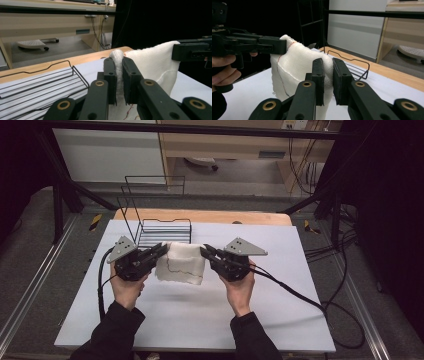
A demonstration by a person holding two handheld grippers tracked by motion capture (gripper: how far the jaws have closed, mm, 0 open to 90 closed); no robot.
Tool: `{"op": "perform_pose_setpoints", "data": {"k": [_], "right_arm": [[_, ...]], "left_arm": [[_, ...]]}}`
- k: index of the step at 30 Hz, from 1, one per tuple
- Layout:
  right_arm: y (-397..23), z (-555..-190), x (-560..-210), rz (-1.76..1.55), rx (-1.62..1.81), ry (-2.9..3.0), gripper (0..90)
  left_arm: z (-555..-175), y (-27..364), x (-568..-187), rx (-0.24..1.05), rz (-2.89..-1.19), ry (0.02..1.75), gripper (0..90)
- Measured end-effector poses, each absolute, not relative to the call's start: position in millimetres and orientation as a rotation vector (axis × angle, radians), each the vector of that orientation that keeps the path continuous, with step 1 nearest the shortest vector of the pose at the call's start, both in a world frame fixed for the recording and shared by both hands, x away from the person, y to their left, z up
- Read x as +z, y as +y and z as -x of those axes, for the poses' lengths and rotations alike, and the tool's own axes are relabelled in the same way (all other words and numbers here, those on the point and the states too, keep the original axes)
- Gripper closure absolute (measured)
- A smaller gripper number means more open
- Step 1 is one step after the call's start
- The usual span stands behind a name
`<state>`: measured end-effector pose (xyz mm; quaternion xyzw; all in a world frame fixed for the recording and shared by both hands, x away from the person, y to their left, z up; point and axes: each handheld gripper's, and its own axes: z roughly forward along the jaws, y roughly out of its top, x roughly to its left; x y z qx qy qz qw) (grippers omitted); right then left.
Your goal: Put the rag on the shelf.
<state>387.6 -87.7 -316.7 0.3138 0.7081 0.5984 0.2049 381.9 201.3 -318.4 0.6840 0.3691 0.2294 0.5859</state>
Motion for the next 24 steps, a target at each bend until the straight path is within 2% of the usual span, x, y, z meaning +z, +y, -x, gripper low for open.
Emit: {"op": "perform_pose_setpoints", "data": {"k": [24], "right_arm": [[-70.3, -397.5, -280.0, -0.796, 1.697, 1.871, 80.9]], "left_arm": [[-390.0, 214.4, -286.6, 0.613, -1.515, 0.840, 82.2]]}}
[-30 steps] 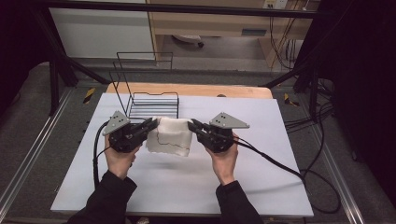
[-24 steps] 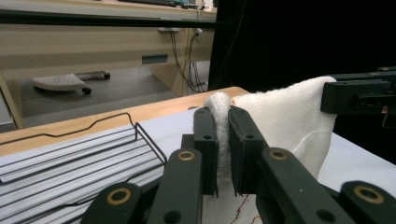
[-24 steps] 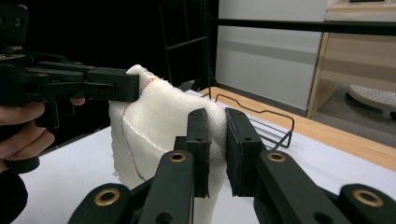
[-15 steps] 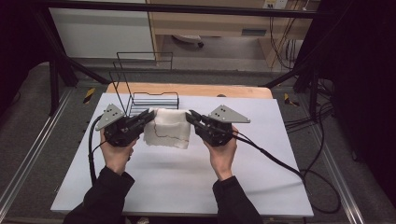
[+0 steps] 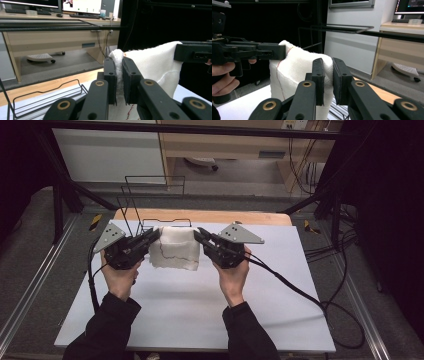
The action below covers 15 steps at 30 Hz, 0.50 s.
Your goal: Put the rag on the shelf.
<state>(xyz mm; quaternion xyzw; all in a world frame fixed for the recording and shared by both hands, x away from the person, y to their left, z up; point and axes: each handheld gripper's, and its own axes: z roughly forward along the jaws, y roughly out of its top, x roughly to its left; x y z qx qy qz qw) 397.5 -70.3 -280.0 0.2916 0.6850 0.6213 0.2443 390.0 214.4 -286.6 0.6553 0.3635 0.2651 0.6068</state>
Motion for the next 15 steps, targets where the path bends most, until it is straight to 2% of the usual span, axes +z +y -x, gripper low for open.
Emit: {"op": "perform_pose_setpoints", "data": {"k": [15], "right_arm": [[-58.2, -405.4, -258.7, -0.757, 1.702, 1.835, 81.0]], "left_arm": [[-398.7, 223.6, -269.5, 0.641, -1.465, 0.835, 82.2]]}}
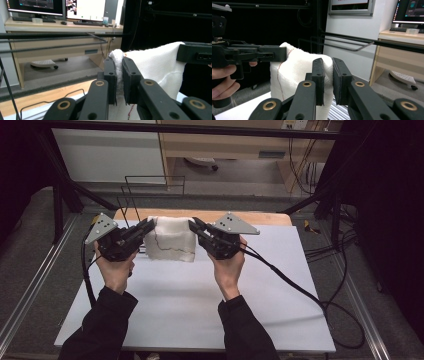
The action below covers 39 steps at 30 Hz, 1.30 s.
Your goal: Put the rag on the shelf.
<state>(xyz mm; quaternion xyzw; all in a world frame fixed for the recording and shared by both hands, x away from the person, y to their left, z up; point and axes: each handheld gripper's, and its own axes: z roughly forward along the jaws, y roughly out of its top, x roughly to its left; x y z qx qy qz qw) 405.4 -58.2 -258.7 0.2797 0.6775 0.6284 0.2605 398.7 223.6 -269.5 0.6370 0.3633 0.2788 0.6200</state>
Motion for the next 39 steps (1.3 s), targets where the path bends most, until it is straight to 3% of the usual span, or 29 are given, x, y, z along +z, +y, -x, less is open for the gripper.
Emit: {"op": "perform_pose_setpoints", "data": {"k": [39], "right_arm": [[-24.4, -433.9, -199.0, -0.689, 1.720, 1.732, 81.0]], "left_arm": [[-422.5, 246.5, -210.5, 0.748, -1.356, 0.829, 82.3]]}}
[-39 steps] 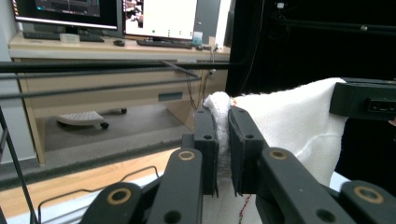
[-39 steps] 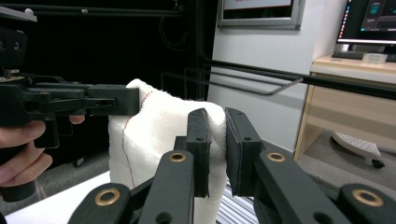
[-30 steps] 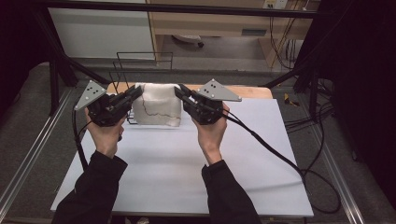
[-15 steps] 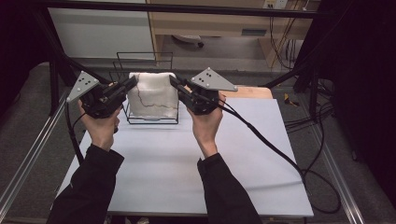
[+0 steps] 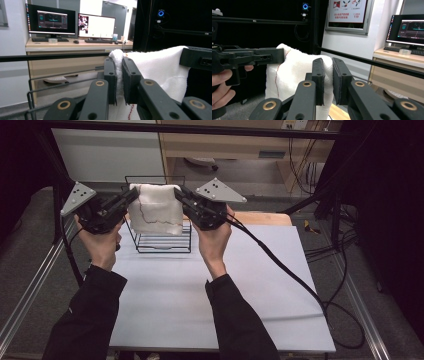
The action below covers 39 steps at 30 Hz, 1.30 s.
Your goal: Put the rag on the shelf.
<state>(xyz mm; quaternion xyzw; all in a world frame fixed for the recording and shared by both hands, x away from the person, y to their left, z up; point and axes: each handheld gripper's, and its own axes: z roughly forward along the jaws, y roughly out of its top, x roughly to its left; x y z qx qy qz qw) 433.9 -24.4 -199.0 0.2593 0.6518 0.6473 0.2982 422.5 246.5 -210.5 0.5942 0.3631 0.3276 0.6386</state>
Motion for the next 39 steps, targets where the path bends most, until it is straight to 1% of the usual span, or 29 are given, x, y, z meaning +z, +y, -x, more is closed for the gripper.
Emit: {"op": "perform_pose_setpoints", "data": {"k": [19, 29, 39], "right_arm": [[-8.5, -452.7, -173.8, -0.680, 1.719, 1.709, 81.0], [0.9, -470.0, -163.3, -0.690, 1.711, 1.698, 81.0], [0.6, -483.5, -148.7, -0.697, 1.707, 1.681, 81.0]], "left_arm": [[-440.1, 257.1, -185.5, 0.781, -1.335, 0.838, 82.3], [-455.2, 263.2, -173.8, 0.790, -1.329, 0.852, 82.3], [-468.4, 261.3, -158.8, 0.793, -1.327, 0.845, 82.2]]}}
